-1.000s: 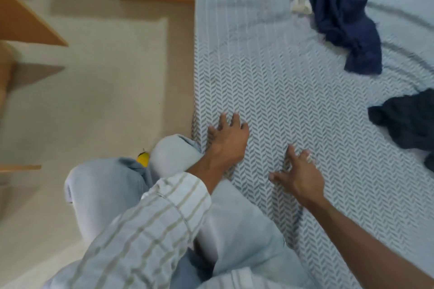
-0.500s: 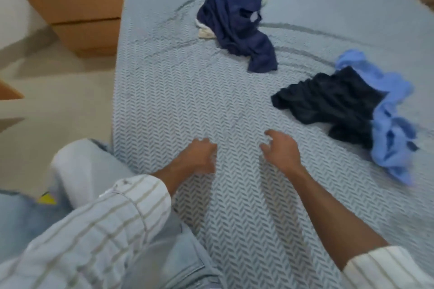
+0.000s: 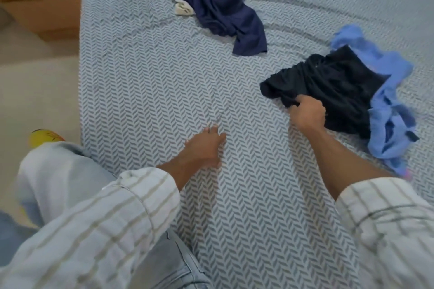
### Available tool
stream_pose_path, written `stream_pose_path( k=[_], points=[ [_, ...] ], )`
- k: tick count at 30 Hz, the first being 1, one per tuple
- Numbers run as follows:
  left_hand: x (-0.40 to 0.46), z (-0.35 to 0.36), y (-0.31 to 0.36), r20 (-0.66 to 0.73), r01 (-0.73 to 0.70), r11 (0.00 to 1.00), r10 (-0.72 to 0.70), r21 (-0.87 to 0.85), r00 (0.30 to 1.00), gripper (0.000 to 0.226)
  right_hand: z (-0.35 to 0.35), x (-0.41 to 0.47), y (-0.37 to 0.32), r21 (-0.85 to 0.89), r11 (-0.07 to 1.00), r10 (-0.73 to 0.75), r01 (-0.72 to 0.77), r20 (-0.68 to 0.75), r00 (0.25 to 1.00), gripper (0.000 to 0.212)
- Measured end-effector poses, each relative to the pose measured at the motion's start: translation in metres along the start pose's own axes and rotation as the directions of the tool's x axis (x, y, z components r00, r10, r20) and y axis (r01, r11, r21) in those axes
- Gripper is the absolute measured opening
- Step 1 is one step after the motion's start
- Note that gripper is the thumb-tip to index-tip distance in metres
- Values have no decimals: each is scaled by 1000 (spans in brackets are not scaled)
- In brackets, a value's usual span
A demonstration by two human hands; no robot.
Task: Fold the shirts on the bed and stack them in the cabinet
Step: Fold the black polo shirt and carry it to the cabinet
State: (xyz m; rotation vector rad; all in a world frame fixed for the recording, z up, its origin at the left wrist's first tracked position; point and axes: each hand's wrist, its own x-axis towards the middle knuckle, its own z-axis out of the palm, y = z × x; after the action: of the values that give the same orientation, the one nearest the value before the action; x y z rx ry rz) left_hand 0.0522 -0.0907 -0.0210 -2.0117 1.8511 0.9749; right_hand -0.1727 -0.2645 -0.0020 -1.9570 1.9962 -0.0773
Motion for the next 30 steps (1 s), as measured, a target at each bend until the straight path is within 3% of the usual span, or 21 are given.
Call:
stream_pose_path(
  k=[3, 5, 7, 9, 10, 12, 13, 15, 17, 19, 21, 23, 25, 28, 30],
  points=[
    [-6, -8, -3, -50, -56, 995, 52, -83, 997, 78, 14, -31, -30, 128, 978, -168, 165, 12, 986, 19],
    [-16, -16, -8, -126, -70, 961, 37, -267, 991, 72, 24, -65, -56, 272, 935, -258, 225, 93, 962, 20],
    [-25, -22, -17, -175, -89, 877, 6, -473, 985, 85, 30, -97, -79, 438, 873, -333, 212, 219, 917, 16],
    [-36, -26, -29, -209, -145, 785, 21, -603, 978, 93, 25, -127, -103, 625, 774, -423, 102, 390, 818, 16],
    [-42, -28, -37, -209, -164, 711, 24, -683, 978, 86, 22, -139, -113, 698, 716, -484, 34, 460, 745, 12],
    [-54, -30, -42, -165, -148, 560, 19, -815, 986, 45, 15, -152, -126, 764, 640, -559, -81, 536, 632, 12],
    [-58, -33, -46, -176, -133, 568, -21, -812, 984, 23, 12, -155, -133, 786, 605, -587, -128, 549, 595, 13],
    [-65, -34, -52, -282, -170, 631, -81, -757, 956, 11, 4, -158, -142, 824, 529, -628, -201, 540, 561, 17],
    [-76, -47, -60, -318, -209, 493, -147, -845, 937, 25, -4, -155, -150, 838, 533, -631, -120, 488, 603, 21],
    [-90, -68, -66, -331, -252, 323, -219, -912, 918, 33, -8, -150, -156, 744, 646, -620, 170, 382, 685, 39],
    [-102, -92, -71, -359, -313, 197, -284, -929, 889, 27, -5, -143, -157, 448, 766, -609, 461, 276, 744, 76],
    [-117, -116, -74, -395, -389, 89, -336, -917, 855, 24, 2, -136, -158, 115, 814, -581, 570, 197, 790, 88],
    [-131, -138, -82, -425, -461, -6, -374, -887, 824, 23, 1, -132, -164, 31, 853, -520, 520, 128, 845, 67],
    [-154, -168, -96, -458, -561, -79, -491, -824, 741, 18, -28, -131, -179, 163, 885, -452, 436, 79, 888, 20],
    [-167, -183, -109, -466, -609, -63, -582, -791, 666, 19, -55, -134, -191, 244, 855, -471, 457, -4, 882, 14]
  ],
)
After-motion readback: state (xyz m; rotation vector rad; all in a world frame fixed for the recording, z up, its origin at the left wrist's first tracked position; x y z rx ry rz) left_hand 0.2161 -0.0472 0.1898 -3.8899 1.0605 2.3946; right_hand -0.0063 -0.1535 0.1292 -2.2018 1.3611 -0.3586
